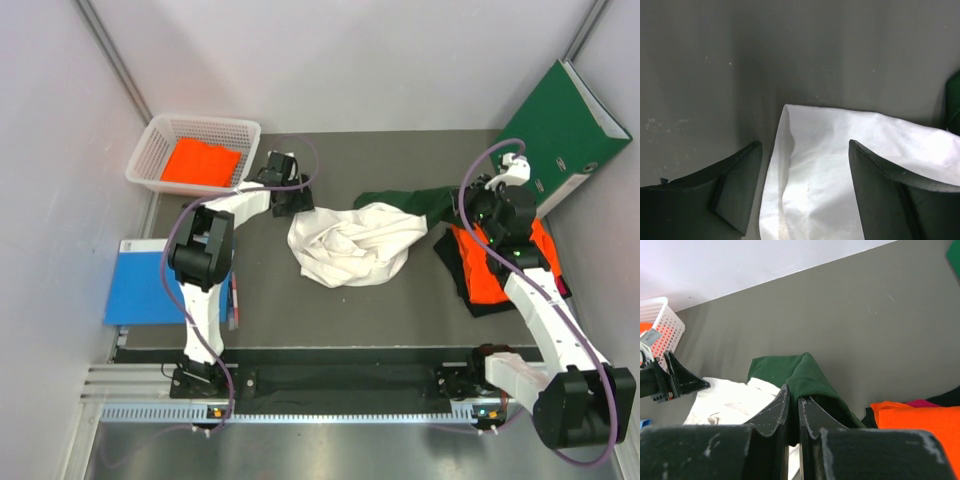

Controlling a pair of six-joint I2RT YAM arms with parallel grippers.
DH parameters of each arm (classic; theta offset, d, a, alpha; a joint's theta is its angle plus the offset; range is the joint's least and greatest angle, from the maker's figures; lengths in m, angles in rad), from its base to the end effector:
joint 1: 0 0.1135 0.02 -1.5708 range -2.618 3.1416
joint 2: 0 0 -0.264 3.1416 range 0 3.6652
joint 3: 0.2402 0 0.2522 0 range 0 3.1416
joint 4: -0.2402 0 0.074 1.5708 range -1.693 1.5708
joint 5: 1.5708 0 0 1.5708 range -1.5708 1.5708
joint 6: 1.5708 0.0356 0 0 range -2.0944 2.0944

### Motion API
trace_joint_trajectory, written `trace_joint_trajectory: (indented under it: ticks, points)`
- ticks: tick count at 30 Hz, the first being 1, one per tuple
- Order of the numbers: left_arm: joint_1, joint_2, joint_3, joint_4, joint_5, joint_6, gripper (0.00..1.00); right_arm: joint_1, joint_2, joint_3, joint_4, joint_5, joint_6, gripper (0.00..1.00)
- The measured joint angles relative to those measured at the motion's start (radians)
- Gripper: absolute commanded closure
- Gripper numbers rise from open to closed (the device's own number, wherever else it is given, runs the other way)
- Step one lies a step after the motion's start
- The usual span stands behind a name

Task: Fold and stack the t-shirts
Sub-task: Flatten the tshirt out

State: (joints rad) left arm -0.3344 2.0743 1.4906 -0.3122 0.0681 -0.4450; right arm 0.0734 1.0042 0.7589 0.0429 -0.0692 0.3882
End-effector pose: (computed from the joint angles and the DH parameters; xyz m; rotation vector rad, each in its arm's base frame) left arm 0.4274 -0.1511 0.1743 -0.1088 2.5088 -0.4138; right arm 0.2369 0.0199 0.3129 0.2306 1.7747 0.3941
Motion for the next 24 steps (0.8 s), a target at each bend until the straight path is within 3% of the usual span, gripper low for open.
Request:
trace_joint_trajectory:
  ticks: [3, 4, 6, 7, 17, 24]
  points:
    - [0.003, 0.031, 0.037, 0.005, 0.016, -0.003, 0.47, 0.000, 0.003, 0.000, 0.000, 0.000, 0.000, 1.00]
    - [0.003, 0.043, 0.048, 0.007, 0.022, -0.009, 0.62, 0.000, 0.006, 0.000, 0.000, -0.001, 0.000, 1.00]
    - [0.003, 0.074, 0.079, 0.012, 0.039, -0.014, 0.82, 0.000, 0.014, 0.000, 0.000, -0.003, 0.000, 1.00]
    - [0.004, 0.093, 0.097, 0.013, 0.050, -0.016, 1.00, 0.000, 0.019, 0.000, 0.000, -0.004, 0.000, 1.00]
    - [0.005, 0.115, 0.158, -0.043, 0.043, 0.002, 1.00, 0.000, 0.060, 0.002, 0.000, -0.032, -0.001, 1.00]
    - [0.055, -0.111, 0.148, -0.155, -0.043, 0.054, 1.00, 0.000, 0.076, 0.048, -0.006, -0.059, -0.002, 1.00]
